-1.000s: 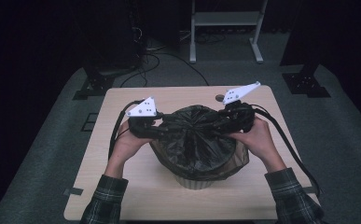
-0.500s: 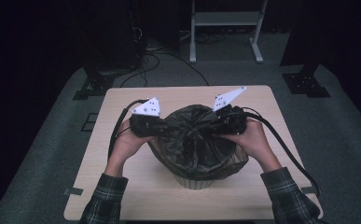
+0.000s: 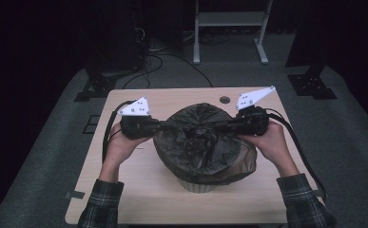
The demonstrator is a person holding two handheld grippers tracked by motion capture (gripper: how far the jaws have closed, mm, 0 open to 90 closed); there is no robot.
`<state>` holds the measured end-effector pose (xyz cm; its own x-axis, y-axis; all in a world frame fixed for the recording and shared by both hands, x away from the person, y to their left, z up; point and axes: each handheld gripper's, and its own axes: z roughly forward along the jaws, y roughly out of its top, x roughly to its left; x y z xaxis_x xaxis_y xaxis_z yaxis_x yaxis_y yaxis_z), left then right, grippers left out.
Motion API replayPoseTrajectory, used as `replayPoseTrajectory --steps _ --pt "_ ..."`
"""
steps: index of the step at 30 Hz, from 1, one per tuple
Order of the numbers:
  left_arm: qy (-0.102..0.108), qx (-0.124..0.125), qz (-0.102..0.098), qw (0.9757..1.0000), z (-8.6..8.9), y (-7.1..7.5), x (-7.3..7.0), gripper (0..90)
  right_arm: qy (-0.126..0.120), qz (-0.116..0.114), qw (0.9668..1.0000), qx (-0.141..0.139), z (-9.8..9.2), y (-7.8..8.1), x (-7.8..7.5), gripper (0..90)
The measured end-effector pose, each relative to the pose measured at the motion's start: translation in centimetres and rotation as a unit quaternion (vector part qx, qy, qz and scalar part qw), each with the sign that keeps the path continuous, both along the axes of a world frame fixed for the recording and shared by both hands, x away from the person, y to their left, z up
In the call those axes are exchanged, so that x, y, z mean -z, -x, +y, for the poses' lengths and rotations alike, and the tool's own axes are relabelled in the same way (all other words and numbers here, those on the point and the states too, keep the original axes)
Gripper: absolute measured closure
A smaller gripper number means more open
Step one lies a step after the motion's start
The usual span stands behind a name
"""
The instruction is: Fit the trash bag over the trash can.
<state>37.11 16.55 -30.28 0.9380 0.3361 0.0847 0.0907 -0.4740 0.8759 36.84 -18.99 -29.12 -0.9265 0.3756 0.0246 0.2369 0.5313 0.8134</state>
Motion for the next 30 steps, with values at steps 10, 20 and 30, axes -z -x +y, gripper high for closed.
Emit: replayPoseTrajectory --steps 10,20,30 --pt "0.015 -0.035 0.002 0.9993 3.2 0.3 0.2 89.9 -0.008 -0.001 0.9996 0.027 -3.7 0.5 0.1 89.9" --pt "0.044 -0.015 -0.037 0.9983 1.7 0.9 -2.2 69.0 -0.034 -0.021 0.9988 0.030 -4.2 0.8 -1.4 68.3" --pt "-0.006 0.034 -0.051 0.9981 -4.1 -0.6 -3.2 60.8 -0.018 -0.024 0.9995 0.008 -0.7 -0.9 -1.9 58.8"
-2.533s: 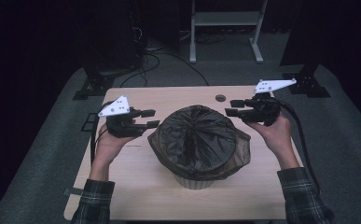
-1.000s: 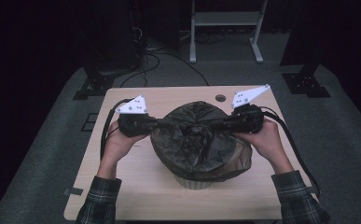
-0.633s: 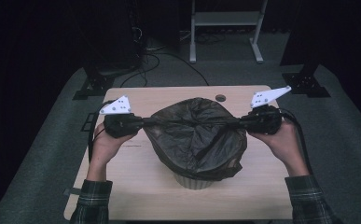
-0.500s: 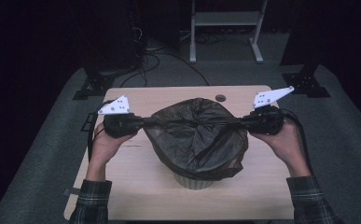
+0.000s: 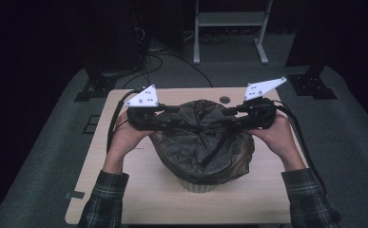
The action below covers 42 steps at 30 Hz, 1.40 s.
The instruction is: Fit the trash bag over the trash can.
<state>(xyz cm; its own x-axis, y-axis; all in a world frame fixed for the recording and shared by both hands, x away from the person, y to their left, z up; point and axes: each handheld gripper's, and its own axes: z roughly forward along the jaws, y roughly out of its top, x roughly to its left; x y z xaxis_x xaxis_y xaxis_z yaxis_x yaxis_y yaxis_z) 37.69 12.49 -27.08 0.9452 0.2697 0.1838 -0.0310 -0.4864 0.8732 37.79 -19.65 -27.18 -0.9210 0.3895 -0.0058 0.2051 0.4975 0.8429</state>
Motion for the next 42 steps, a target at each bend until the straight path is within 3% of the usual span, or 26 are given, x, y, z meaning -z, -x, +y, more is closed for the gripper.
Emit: replayPoseTrajectory --steps 5,6,8,9,10,11,15,16,22,29,32,34,35,37,40,42 --pt "-0.027 0.006 0.010 0.9996 -1.9 -0.6 0.9 51.3 0.021 0.017 0.9995 -0.019 2.3 -1.2 0.7 46.9" --pt "-0.034 0.007 0.012 0.9993 -2.1 -0.6 1.1 50.4 0.041 0.026 0.9985 -0.026 3.1 -1.5 1.2 45.2" --pt "-0.045 0.003 0.015 0.9989 -2.5 -0.7 1.4 50.2 0.054 0.023 0.9980 -0.023 3.5 -1.5 1.5 46.7" --pt "-0.050 0.003 0.017 0.9986 -2.6 -0.8 1.6 50.4 0.066 0.027 0.9972 -0.022 3.8 -1.6 1.6 51.9" --pt "-0.055 0.004 0.021 0.9982 -2.8 -0.8 1.7 58.5 0.076 0.021 0.9966 -0.023 4.0 -1.4 1.9 67.5" --pt "-0.061 0.004 0.022 0.9979 -2.9 -0.8 1.9 58.5 0.076 0.021 0.9966 -0.023 4.0 -1.4 1.9 67.5" --pt "-0.080 0.010 0.029 0.9963 -3.1 -0.8 2.1 85.0 0.087 0.028 0.9954 -0.031 4.2 -1.4 2.1 88.6" --pt "-0.077 0.011 0.031 0.9965 -3.1 -0.8 2.1 89.7 0.086 0.030 0.9953 -0.032 4.2 -1.4 2.1 89.6" --pt "-0.048 -0.026 0.043 0.9976 -0.4 -0.7 2.0 89.9 0.066 0.023 0.9974 -0.017 2.6 -1.0 1.8 90.0" --pt "-0.019 -0.074 0.055 0.9956 4.6 -0.3 2.5 89.9 0.023 0.025 0.9992 0.018 -1.9 -0.5 1.8 90.0" --pt "0.011 -0.073 0.064 0.9952 6.1 -0.1 2.9 90.0 -0.005 0.032 0.9992 0.026 -4.0 -0.2 2.0 90.0" --pt "0.006 -0.074 0.065 0.9951 6.0 -0.1 3.0 90.0 -0.009 0.032 0.9992 0.022 -4.0 -0.1 2.1 90.0" --pt "0.000 -0.076 0.062 0.9951 5.8 -0.1 3.0 89.8 0.001 0.026 0.9992 0.028 -3.6 0.0 2.2 89.7" --pt "0.005 -0.074 0.061 0.9954 5.7 -0.2 3.1 89.8 0.001 0.023 0.9993 0.028 -3.5 0.0 2.2 85.9" --pt "0.018 -0.078 0.052 0.9954 5.6 -0.2 3.0 86.8 -0.022 0.016 0.9989 0.039 -3.6 -0.1 2.1 65.0" --pt "0.025 -0.080 0.050 0.9953 5.6 -0.3 3.0 83.2 -0.032 0.018 0.9984 0.042 -3.8 -0.3 1.9 63.8"
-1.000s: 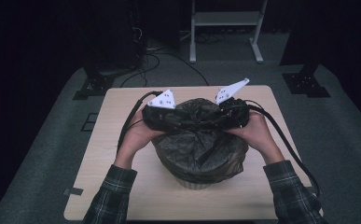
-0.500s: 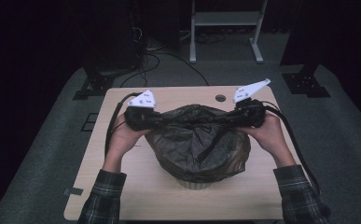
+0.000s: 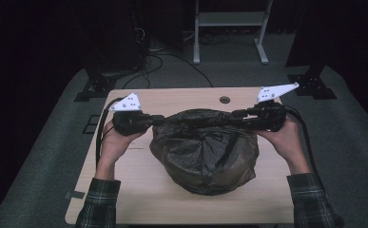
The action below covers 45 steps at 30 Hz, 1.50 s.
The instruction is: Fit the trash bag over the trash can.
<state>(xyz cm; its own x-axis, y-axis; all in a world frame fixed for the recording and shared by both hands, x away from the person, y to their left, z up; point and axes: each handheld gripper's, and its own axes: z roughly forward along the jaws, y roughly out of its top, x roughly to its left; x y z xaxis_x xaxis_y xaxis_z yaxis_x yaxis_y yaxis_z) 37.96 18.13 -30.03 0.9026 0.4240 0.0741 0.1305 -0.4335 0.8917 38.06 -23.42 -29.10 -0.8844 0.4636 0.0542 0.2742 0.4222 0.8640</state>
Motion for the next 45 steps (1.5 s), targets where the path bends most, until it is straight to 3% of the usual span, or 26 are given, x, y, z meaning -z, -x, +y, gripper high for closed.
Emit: replayPoseTrajectory --steps 2,5,8,9,12,17,19,22,23,24,25,28,32,34,36,40,43,45 --pt "0.002 -0.001 0.000 1.0000 -0.1 -0.2 0.1 82.2 -0.007 -0.003 0.9999 0.010 0.0 -0.3 -0.1 58.3" --pt "0.002 0.001 0.003 1.0000 -0.4 -0.4 0.3 82.2 -0.006 0.006 0.9998 0.016 0.2 -0.9 0.3 57.1" --pt "0.001 0.005 0.005 1.0000 -0.7 -0.7 0.6 87.1 0.000 0.011 0.9999 0.013 0.7 -1.3 0.8 74.1" --pt "0.000 0.001 0.003 1.0000 -0.9 -0.9 0.6 89.6 -0.002 0.012 0.9998 0.015 0.9 -1.6 1.0 84.7" --pt "0.000 -0.009 -0.001 1.0000 -1.0 -1.4 0.8 89.7 0.000 0.006 0.9996 0.026 1.0 -2.0 1.1 89.5" --pt "-0.018 -0.040 -0.008 0.9990 -1.2 -2.6 0.8 89.8 -0.001 -0.006 0.9978 0.066 1.1 -3.4 1.4 89.9" --pt "-0.020 -0.047 0.001 0.9987 -1.3 -3.3 1.3 89.8 0.002 0.000 0.9969 0.079 1.1 -4.1 1.8 89.9" --pt "-0.044 -0.054 0.005 0.9976 -1.7 -3.7 2.1 89.7 0.007 0.008 0.9966 0.081 1.4 -4.7 2.5 89.8" --pt "-0.044 -0.055 0.006 0.9975 -1.8 -3.7 2.3 89.6 0.010 0.007 0.9965 0.083 1.5 -4.7 2.6 89.0" --pt "-0.037 -0.058 0.005 0.9976 -1.7 -3.7 2.4 88.2 0.009 0.004 0.9963 0.086 1.5 -4.7 2.6 82.2" --pt "-0.026 -0.060 0.006 0.9979 -1.6 -3.6 2.4 82.5 0.005 -0.001 0.9956 0.093 1.3 -4.6 2.5 73.2" --pt "0.002 -0.058 -0.001 0.9983 -0.9 -2.8 1.7 66.0 -0.026 -0.002 0.9950 0.096 0.1 -3.5 1.5 62.0" --pt "0.031 -0.055 -0.009 0.9979 0.3 -1.6 0.4 56.5 -0.045 -0.006 0.9951 0.088 -1.0 -2.2 0.5 58.4" --pt "0.051 -0.040 -0.008 0.9979 0.8 -0.7 -0.1 53.5 -0.051 -0.009 0.9958 0.075 -1.4 -1.2 0.0 55.9" --pt "0.054 -0.025 -0.007 0.9982 0.9 0.3 -0.3 49.9 -0.056 -0.007 0.9968 0.056 -1.6 -0.2 -0.3 53.1" --pt "0.057 0.000 0.000 0.9984 0.8 2.0 0.0 44.8 -0.036 -0.011 0.9987 0.035 -1.1 1.5 -0.2 48.1" --pt "0.050 0.014 0.005 0.9986 0.4 3.1 0.6 43.8 -0.030 -0.004 0.9991 0.030 -1.0 2.2 0.2 47.5" --pt "0.039 0.022 0.005 0.9990 0.2 3.5 1.1 47.8 -0.026 0.001 0.9993 0.028 -1.0 2.5 0.6 53.2"
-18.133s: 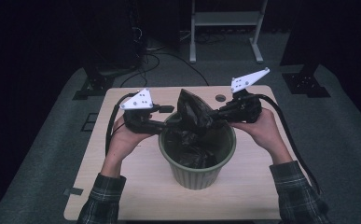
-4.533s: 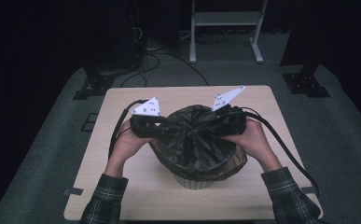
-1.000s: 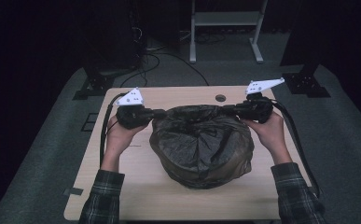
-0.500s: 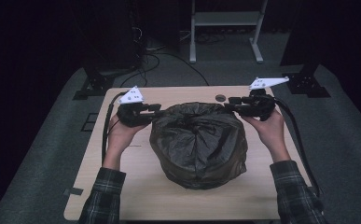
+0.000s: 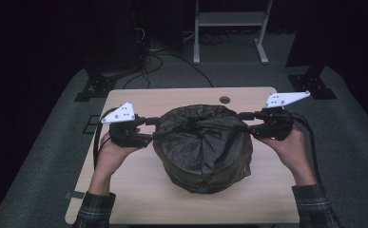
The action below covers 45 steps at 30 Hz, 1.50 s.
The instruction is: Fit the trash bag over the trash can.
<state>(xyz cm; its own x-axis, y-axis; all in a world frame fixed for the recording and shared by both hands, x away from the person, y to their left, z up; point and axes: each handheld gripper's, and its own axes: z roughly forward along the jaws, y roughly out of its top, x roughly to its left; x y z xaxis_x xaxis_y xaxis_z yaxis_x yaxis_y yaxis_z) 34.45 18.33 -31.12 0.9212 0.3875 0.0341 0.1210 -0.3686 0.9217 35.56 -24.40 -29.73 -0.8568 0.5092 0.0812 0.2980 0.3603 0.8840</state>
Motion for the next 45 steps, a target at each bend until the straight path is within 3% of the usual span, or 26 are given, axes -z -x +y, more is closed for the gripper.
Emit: replayPoseTrajectory --steps 1,2,3,6,12,18,24,27,29,33,39,40,42,44,45 --pt "-0.003 0.000 -0.004 1.0000 0.0 0.2 0.2 53.0 0.006 -0.004 1.0000 0.005 0.0 0.2 0.3 56.7" --pt "-0.008 0.002 -0.007 0.9999 0.0 0.4 0.3 67.8 0.008 -0.003 1.0000 0.002 -0.1 0.4 0.6 75.3" --pt "-0.009 0.006 -0.008 0.9999 0.0 0.5 0.3 67.8 0.008 -0.003 1.0000 0.002 -0.1 0.4 0.6 75.3" --pt "-0.003 0.025 -0.013 0.9996 0.3 1.1 0.4 89.6 0.010 -0.007 0.9999 0.005 -0.3 0.8 1.0 89.9" --pt "-0.018 0.029 -0.004 0.9994 1.6 2.3 0.7 89.8 0.004 -0.003 1.0000 0.006 -1.4 2.0 1.5 90.0" --pt "-0.026 0.022 0.011 0.9994 3.3 3.0 1.3 89.9 0.009 0.009 0.9999 0.004 -2.7 3.6 3.1 90.0" --pt "-0.036 0.010 0.025 0.9990 3.9 2.5 2.4 89.7 0.038 0.041 0.9984 0.004 -2.9 3.3 5.0 90.0" --pt "-0.032 0.012 0.024 0.9991 3.7 2.4 2.5 89.6 0.039 0.042 0.9984 0.003 -2.9 3.1 5.0 89.9" --pt "-0.027 0.012 0.023 0.9993 3.5 2.3 2.5 84.2 0.040 0.039 0.9984 0.004 -2.9 3.0 4.9 89.7" --pt "-0.017 0.014 0.019 0.9996 3.4 2.4 2.4 75.8 0.034 0.038 0.9986 0.010 -3.1 2.9 4.7 81.5" --pt "-0.007 0.015 0.024 0.9996 3.4 2.4 2.4 60.8 0.023 0.033 0.9990 0.022 -3.3 2.8 4.2 54.3" --pt "-0.005 0.014 0.024 0.9996 3.3 2.4 2.4 53.3 0.020 0.029 0.9990 0.026 -3.3 2.8 4.0 45.2" --pt "-0.005 0.011 0.022 0.9997 3.2 2.4 2.4 49.3 0.017 0.027 0.9990 0.031 -3.4 2.8 3.8 39.9" --pt "0.000 0.002 0.017 0.9999 3.2 2.5 2.5 29.5 -0.001 0.022 0.9990 0.038 -3.7 2.7 3.1 26.9" --pt "0.002 0.000 0.015 0.9999 3.2 2.6 2.6 29.5 -0.001 0.022 0.9990 0.038 -3.7 2.7 3.1 26.9"
